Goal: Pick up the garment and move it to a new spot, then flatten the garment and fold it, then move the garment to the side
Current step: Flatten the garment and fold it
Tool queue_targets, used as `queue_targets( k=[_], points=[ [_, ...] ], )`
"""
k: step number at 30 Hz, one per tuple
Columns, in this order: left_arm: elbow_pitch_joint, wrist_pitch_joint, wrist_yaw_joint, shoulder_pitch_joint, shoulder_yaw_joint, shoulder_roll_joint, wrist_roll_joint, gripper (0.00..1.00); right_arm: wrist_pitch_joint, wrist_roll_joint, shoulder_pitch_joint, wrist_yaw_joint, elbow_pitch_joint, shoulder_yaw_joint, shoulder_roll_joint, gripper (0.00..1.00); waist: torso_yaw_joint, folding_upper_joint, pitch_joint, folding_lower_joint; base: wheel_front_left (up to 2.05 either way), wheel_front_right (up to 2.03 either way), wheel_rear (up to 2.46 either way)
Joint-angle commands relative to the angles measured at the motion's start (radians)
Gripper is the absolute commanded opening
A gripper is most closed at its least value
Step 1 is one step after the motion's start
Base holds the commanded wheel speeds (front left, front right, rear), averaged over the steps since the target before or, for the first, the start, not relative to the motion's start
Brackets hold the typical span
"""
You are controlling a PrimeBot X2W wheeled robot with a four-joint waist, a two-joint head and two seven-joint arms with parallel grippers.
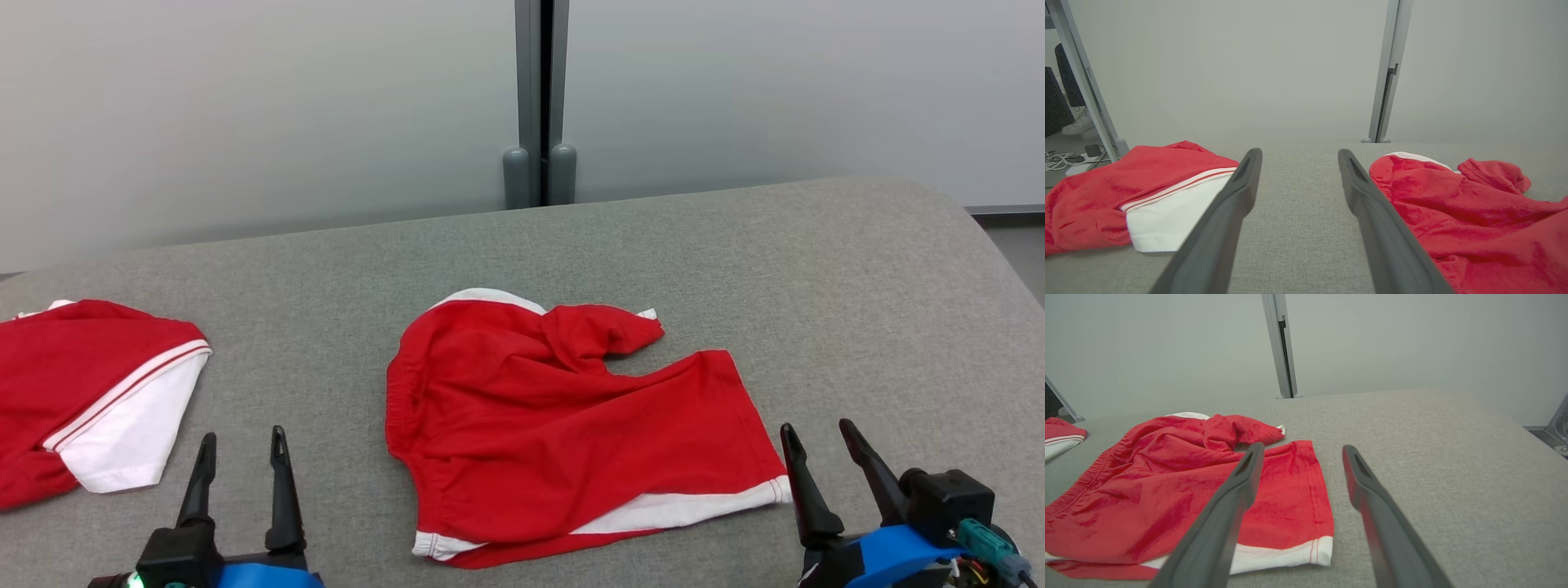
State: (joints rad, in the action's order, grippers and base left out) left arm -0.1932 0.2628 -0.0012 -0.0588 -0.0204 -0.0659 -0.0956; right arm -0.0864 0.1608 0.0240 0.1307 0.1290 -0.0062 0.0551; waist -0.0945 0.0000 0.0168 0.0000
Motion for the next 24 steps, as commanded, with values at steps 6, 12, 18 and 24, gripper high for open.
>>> queue_targets(
  k=[6, 12, 18, 24],
  points=[
    [-0.031, 0.002, -0.049, 0.002, 0.094, 0.004, 0.0, 1.0, 0.005, -0.002, -0.009, 0.0, 0.073, -0.022, 0.0, 1.0, 0.002, 0.0, 0.008, 0.0, 0.0, 0.0, 0.0],
    [-0.083, -0.012, -0.094, -0.007, 0.204, -0.002, 0.031, 1.0, -0.005, 0.006, -0.035, 0.0, 0.166, -0.04, 0.005, 1.0, 0.011, 0.0, 0.024, 0.0, 0.0, 0.0, 0.0],
    [-0.149, -0.011, -0.115, -0.002, 0.283, -0.008, 0.026, 1.0, -0.023, 0.01, -0.068, 0.0, 0.27, -0.042, 0.009, 1.0, 0.017, 0.0, 0.034, 0.0, 0.0, 0.0, 0.0],
    [-0.217, -0.008, -0.124, 0.019, 0.347, -0.011, 0.008, 1.0, -0.042, 0.021, -0.107, 0.0, 0.37, -0.029, 0.008, 1.0, 0.019, 0.0, 0.039, 0.0, 0.0, 0.0, 0.0]
  ],
)
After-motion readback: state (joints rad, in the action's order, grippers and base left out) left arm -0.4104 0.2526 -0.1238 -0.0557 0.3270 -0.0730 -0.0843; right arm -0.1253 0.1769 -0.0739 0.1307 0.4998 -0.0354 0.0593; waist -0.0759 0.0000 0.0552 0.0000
